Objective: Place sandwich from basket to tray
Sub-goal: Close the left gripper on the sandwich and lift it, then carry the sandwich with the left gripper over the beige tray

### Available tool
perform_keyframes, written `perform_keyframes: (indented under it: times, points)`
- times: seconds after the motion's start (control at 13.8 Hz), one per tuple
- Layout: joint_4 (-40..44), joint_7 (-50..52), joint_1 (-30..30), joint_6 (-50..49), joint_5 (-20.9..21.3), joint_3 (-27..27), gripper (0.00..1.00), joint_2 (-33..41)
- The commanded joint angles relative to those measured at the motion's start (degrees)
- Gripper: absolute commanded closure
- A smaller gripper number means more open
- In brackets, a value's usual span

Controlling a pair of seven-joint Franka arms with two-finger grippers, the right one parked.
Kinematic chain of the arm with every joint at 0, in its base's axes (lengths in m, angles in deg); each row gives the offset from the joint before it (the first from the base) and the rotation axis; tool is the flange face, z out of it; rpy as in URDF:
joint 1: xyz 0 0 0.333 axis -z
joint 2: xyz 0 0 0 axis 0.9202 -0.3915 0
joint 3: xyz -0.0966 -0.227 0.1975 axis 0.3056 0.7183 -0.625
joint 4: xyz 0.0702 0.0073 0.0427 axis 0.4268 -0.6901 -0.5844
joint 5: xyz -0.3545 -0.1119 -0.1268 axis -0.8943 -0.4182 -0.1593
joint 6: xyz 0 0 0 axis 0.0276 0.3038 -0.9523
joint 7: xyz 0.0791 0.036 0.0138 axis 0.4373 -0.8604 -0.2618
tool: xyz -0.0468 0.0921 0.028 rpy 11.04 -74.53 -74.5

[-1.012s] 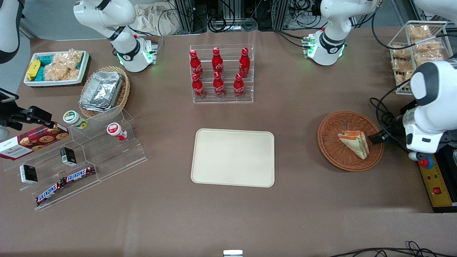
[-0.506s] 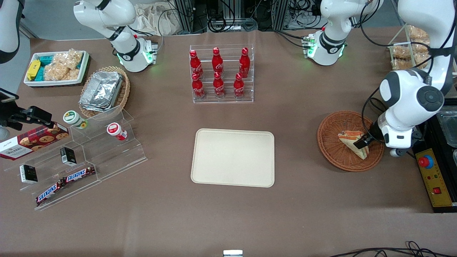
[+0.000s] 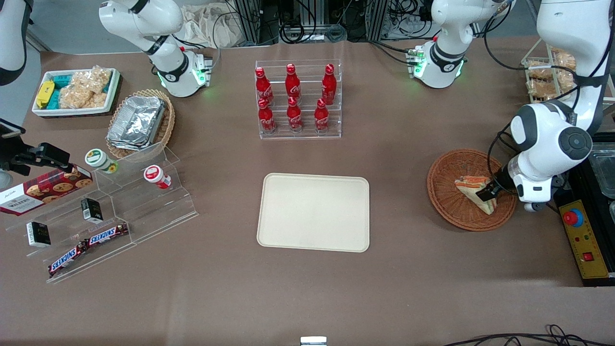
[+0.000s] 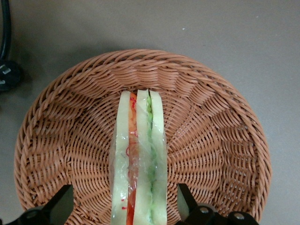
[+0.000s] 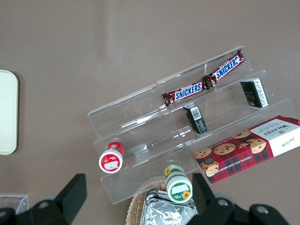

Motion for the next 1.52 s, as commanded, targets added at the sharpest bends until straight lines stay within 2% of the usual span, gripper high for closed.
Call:
perform_keyframes:
  times: [0.0, 0.43, 0.51, 0.58, 0.65, 0.72, 0.8, 1.08, 1.23, 1.45]
  points:
    - [-0.4, 4.9, -0.1, 0.9, 0.6, 0.3, 0.01, -0.5]
    - [-0.2, 10.6, 0.5, 0.8, 0.6, 0.4, 0.01, -2.6]
    - [-0.1, 10.6, 0.5, 0.8, 0.6, 0.4, 0.03, -2.6]
    - [0.1, 10.7, 0.5, 0.8, 0.6, 0.4, 0.27, -2.6]
    - [0.2, 10.2, 0.5, 0.8, 0.9, 0.4, 0.59, -2.6]
    - [0.2, 9.8, 0.4, 0.7, 2.9, 0.4, 0.94, -2.4]
    - [0.4, 10.0, 0.4, 0.4, 4.9, 0.4, 1.00, -2.2]
    - [2.5, 10.1, 0.8, -3.9, 5.3, 1.2, 1.00, 0.0]
    - [8.5, 10.3, 1.6, -13.8, 5.3, 3.4, 1.00, 1.2]
    - [22.9, 10.2, 2.3, -30.5, 5.1, 9.3, 0.97, -1.0]
